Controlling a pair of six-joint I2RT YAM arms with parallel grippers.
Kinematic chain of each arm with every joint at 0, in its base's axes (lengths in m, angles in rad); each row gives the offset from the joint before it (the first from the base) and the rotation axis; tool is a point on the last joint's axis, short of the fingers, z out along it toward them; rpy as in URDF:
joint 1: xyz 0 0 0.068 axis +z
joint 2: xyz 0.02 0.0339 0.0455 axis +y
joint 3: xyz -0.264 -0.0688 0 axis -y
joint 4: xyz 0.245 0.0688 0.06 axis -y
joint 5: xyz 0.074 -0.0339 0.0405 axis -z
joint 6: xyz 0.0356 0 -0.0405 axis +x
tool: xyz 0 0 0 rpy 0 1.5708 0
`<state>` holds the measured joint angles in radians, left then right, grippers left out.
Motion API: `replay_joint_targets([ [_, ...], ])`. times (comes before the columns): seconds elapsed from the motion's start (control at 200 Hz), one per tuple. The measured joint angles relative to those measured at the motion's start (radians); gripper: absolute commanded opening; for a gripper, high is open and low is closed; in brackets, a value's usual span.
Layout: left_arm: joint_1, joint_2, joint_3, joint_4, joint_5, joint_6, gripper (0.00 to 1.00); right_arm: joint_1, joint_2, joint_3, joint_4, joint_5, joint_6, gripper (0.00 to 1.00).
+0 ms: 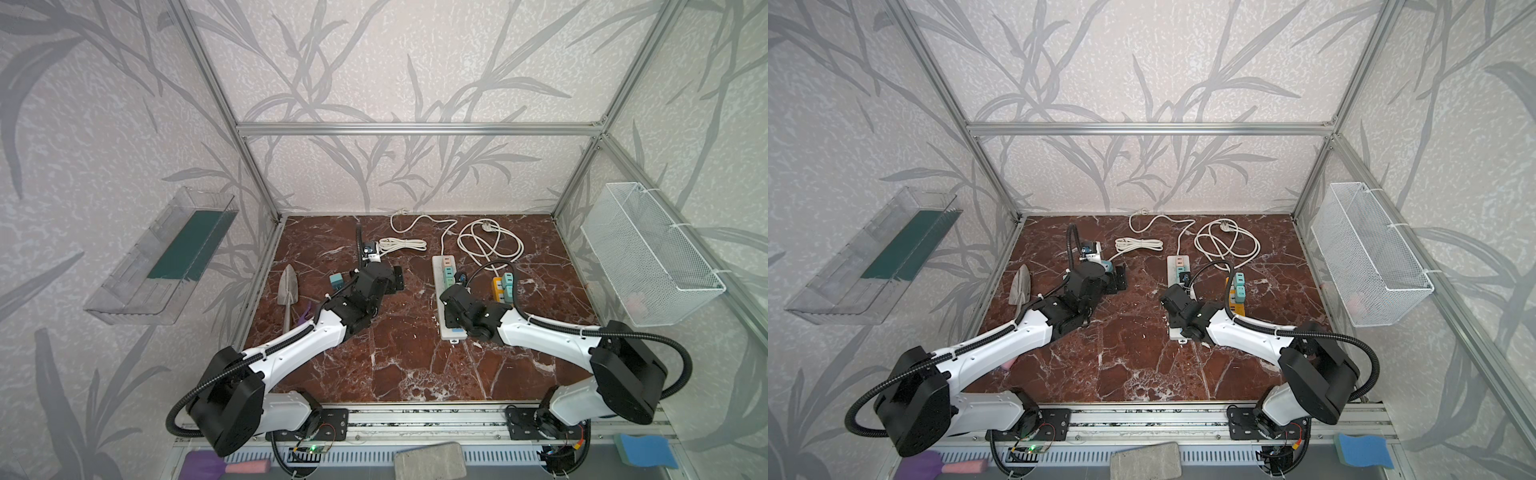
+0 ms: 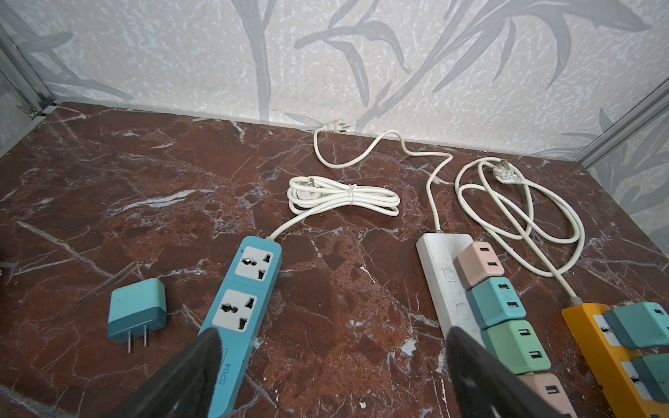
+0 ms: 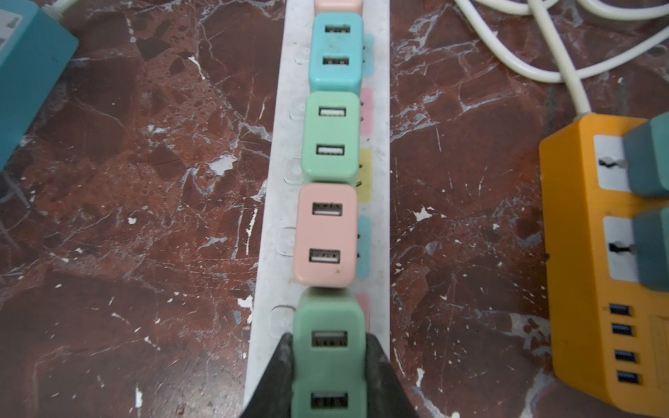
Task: Insert the plug
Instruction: 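Press the light-green adapter into the white strip below the pale-pink adapter, then open and lift right gripper while left gripper lowers onto the teal strip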
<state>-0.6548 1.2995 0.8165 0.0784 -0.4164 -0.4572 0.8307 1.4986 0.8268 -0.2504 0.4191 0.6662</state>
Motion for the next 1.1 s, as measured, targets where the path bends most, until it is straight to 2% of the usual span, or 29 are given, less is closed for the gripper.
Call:
replay_joint_targets([
  [0.6,0.010,0.000,0.000,-0.003,0.000,-0.010,0.96,0.023,0.172,0.114,0.034,0.130,0.141,0.00],
  [0.73,0.016,0.000,0.000,-0.003,0.000,-0.011,0.96,0.014,0.187,0.127,0.041,0.146,0.135,0.00],
  [0.845,0.021,0.000,0.000,-0.003,0.001,-0.013,0.96,-0.038,0.193,0.143,0.047,0.120,0.088,0.00],
  [0.96,0.027,0.000,0.000,-0.003,0.001,-0.014,0.96,-0.101,0.190,0.145,0.056,0.085,0.035,0.13],
  [1.1,0.036,-0.001,0.000,-0.003,0.002,-0.015,0.96,-0.135,0.179,0.145,0.059,0.048,-0.037,0.43],
])
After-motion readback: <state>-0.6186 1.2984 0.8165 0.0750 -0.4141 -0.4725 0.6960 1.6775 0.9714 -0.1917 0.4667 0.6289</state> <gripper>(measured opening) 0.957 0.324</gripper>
